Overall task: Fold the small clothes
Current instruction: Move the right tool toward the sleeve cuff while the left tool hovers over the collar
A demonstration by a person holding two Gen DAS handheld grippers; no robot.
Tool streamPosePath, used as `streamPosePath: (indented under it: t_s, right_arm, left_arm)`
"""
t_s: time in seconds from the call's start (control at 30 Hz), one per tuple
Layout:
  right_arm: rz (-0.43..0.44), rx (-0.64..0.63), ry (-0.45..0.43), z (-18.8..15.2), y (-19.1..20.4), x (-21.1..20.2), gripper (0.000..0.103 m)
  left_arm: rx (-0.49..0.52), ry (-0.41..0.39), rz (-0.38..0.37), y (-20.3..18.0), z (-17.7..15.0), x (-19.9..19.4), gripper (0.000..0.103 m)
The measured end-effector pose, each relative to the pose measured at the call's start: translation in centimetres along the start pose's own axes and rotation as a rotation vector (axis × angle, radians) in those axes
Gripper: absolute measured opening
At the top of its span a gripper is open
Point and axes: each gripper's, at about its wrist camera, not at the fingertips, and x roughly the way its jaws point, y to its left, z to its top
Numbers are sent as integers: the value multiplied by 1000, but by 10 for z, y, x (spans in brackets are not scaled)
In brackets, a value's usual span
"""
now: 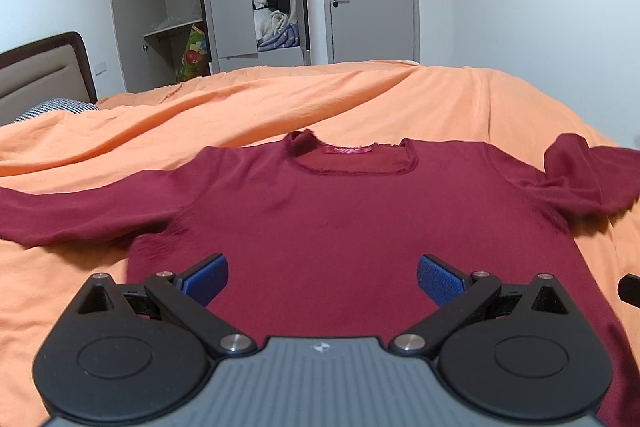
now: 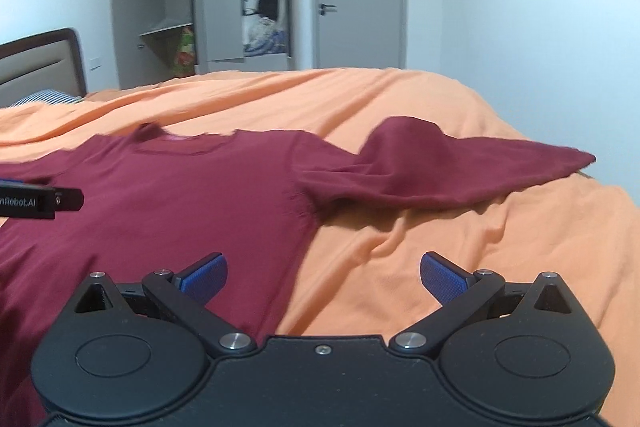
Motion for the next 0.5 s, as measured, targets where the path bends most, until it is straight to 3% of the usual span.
streamPosePath:
  t_s: [0.3, 0.5]
  right_arm:
    - [-67, 41, 20, 20, -29, 41, 103]
    - [-145, 57, 6, 31, -62, 59, 103]
  left_arm:
    - [-46, 8, -43, -26, 15, 52, 103]
    - [-39, 37, -20, -34, 12, 83, 103]
